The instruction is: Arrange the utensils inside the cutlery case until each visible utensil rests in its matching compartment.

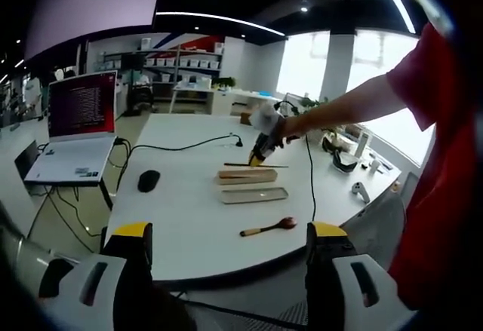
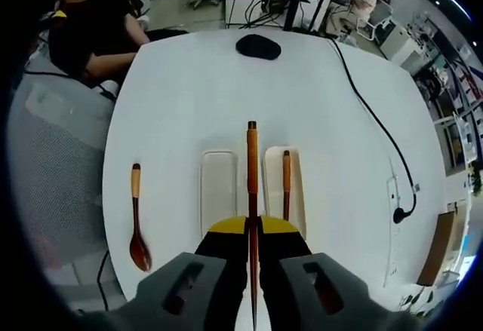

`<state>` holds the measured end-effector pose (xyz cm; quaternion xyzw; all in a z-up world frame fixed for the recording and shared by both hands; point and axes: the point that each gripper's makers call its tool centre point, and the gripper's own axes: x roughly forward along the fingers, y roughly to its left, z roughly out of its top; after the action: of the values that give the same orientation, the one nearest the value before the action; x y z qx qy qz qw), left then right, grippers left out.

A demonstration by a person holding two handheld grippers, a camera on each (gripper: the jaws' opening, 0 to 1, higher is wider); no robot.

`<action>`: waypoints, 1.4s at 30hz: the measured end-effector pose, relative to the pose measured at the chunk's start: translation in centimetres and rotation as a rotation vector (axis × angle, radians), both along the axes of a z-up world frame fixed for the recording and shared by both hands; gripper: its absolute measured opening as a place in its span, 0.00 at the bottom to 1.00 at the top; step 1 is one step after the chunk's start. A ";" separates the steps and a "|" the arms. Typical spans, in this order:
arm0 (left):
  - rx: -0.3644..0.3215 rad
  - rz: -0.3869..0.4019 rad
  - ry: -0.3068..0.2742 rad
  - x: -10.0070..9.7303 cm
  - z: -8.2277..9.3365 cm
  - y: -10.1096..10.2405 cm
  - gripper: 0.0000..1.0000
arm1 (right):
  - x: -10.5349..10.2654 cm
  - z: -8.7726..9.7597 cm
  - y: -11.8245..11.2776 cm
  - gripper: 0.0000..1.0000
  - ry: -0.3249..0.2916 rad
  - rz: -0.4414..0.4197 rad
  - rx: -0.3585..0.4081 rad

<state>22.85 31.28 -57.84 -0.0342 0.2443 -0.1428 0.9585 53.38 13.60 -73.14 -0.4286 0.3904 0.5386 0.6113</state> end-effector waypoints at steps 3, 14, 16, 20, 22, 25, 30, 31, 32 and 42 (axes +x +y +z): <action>-0.001 0.002 -0.002 0.1 0.1 0.0 0.86 | 0.4 0.3 0.0 0.00 -0.001 0.000 0.001; -0.005 0.014 0.017 0.1 -0.6 0.3 0.86 | 2.6 0.2 0.0 0.00 -0.011 0.001 0.001; -0.003 0.018 0.020 0.1 -0.7 0.5 0.86 | 2.9 0.2 0.2 0.00 -0.010 0.003 0.002; -0.003 0.024 0.026 0.2 -0.8 0.6 0.86 | 3.5 0.3 0.5 0.00 -0.010 0.000 0.011; -0.003 0.025 0.028 0.3 -0.9 0.6 0.86 | 3.5 0.3 0.6 0.00 -0.011 0.001 0.014; -0.005 0.025 0.036 0.3 -1.2 0.4 0.85 | 3.9 0.2 0.7 0.00 -0.010 0.004 0.014; 0.002 0.033 0.035 0.4 -1.2 0.3 0.85 | 4.5 -0.4 0.8 0.00 -0.009 0.001 0.017; 0.000 0.036 0.033 0.5 -1.1 0.3 0.85 | 4.6 -0.5 0.8 0.00 -0.011 0.000 0.017; -0.002 0.035 0.034 0.5 -1.1 0.3 0.86 | 4.7 -0.7 0.8 0.00 -0.010 -0.006 0.014; -0.002 0.044 0.022 0.9 -0.9 0.5 0.86 | 5.0 -1.0 0.9 0.01 -0.008 -0.007 0.011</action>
<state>23.79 31.79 -58.75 -0.0421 0.2538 -0.1217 0.9586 58.35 14.53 -74.15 -0.4260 0.3867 0.5370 0.6169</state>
